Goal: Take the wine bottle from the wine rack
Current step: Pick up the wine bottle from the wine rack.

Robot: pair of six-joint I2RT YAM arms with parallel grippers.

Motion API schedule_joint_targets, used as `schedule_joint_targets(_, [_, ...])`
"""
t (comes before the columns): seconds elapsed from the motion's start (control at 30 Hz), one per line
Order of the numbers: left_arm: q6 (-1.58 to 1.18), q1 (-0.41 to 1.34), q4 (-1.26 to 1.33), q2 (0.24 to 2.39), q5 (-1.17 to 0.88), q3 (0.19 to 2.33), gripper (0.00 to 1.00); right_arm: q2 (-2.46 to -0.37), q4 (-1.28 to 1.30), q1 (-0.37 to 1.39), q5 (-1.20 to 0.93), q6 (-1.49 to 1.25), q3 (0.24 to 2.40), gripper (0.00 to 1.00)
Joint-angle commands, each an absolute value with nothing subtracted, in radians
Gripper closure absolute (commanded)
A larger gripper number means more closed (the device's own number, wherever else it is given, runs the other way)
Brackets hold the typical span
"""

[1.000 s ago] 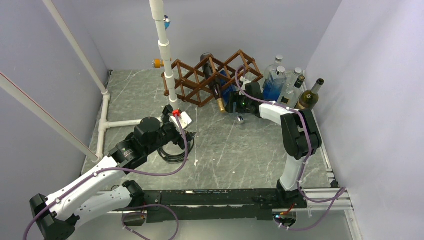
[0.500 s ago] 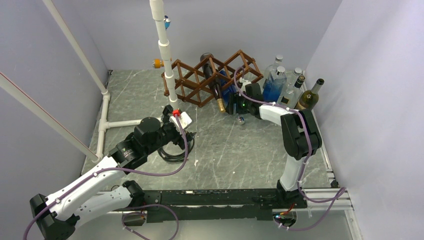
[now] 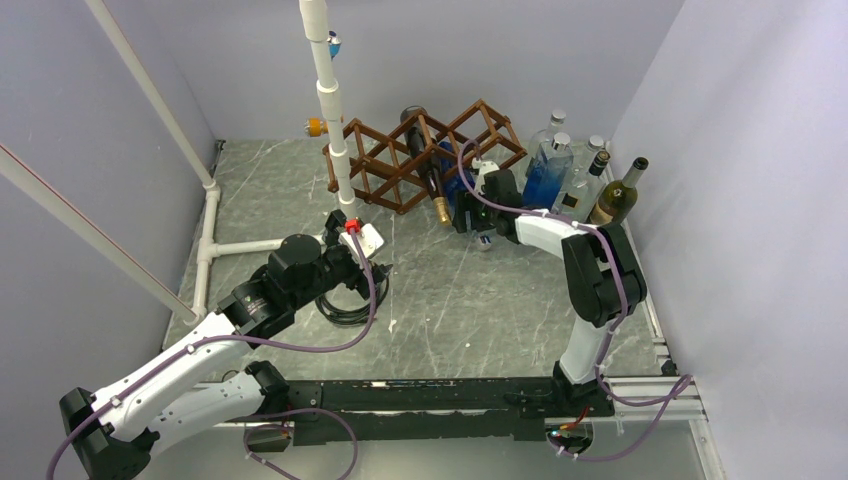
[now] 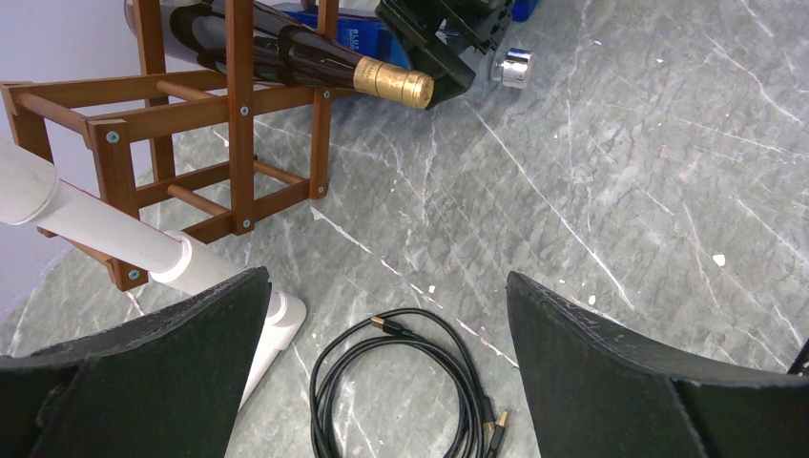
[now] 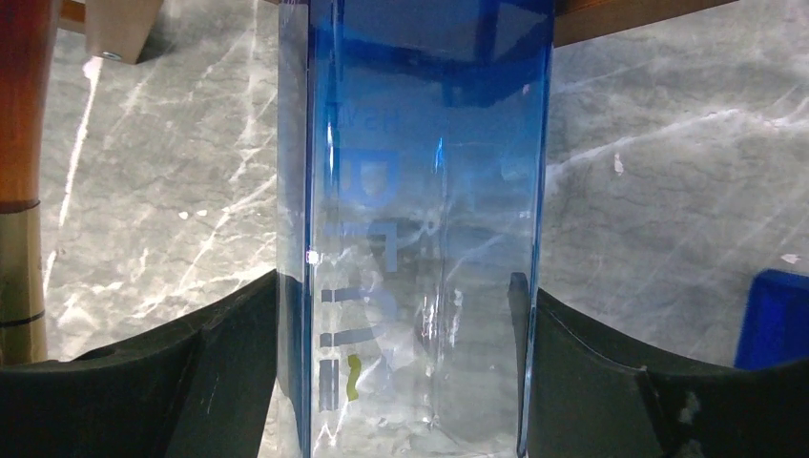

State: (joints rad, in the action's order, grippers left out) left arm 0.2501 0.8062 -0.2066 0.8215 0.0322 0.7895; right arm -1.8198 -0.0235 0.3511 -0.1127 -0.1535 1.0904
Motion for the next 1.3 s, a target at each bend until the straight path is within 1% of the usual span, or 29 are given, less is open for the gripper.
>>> schedule_joint_targets(0.0, [0.261,0.801,-0.183,0.803,0.043,0.811,0.01,-1.754,-0.095,0.383,-0.004,-0.059,1.087,0.99])
schedule_joint_targets(0.1, [0.262,0.802,-0.183,0.802,0.044,0.811,0.01,-1.766,-0.097,0.397,0.055,-0.039,1.087,0.98])
schedule_joint_targets(0.23, [0.262,0.801,-0.183,0.800,0.044,0.811,0.01,-1.780,-0.084,0.397,0.024,-0.045,1.093,0.95])
schedule_joint_targets(0.33, [0.262,0.802,-0.184,0.799,0.044,0.811,0.01,-1.793,-0.069,0.397,0.005,-0.052,1.102,0.91])
schedule_joint_targets(0.6, [0.264,0.802,-0.183,0.798,0.044,0.811,0.01,-1.807,-0.053,0.386,-0.065,-0.073,1.112,0.68])
schedule_joint_targets(0.67, [0.264,0.801,-0.183,0.798,0.044,0.810,0.01,-1.808,-0.048,0.382,-0.076,-0.077,1.114,0.63])
schedule_joint_targets(0.83, [0.264,0.801,-0.183,0.799,0.044,0.810,0.01,-1.816,-0.042,0.369,-0.101,-0.087,1.120,0.55])
schedule_joint_targets(1.0, [0.264,0.801,-0.183,0.799,0.044,0.810,0.01,-1.818,-0.038,0.360,-0.129,-0.097,1.124,0.53])
schedule_joint_targets(1.27, [0.264,0.801,-0.182,0.799,0.044,0.810,0.01,-1.833,-0.026,0.353,-0.164,-0.108,1.138,0.45])
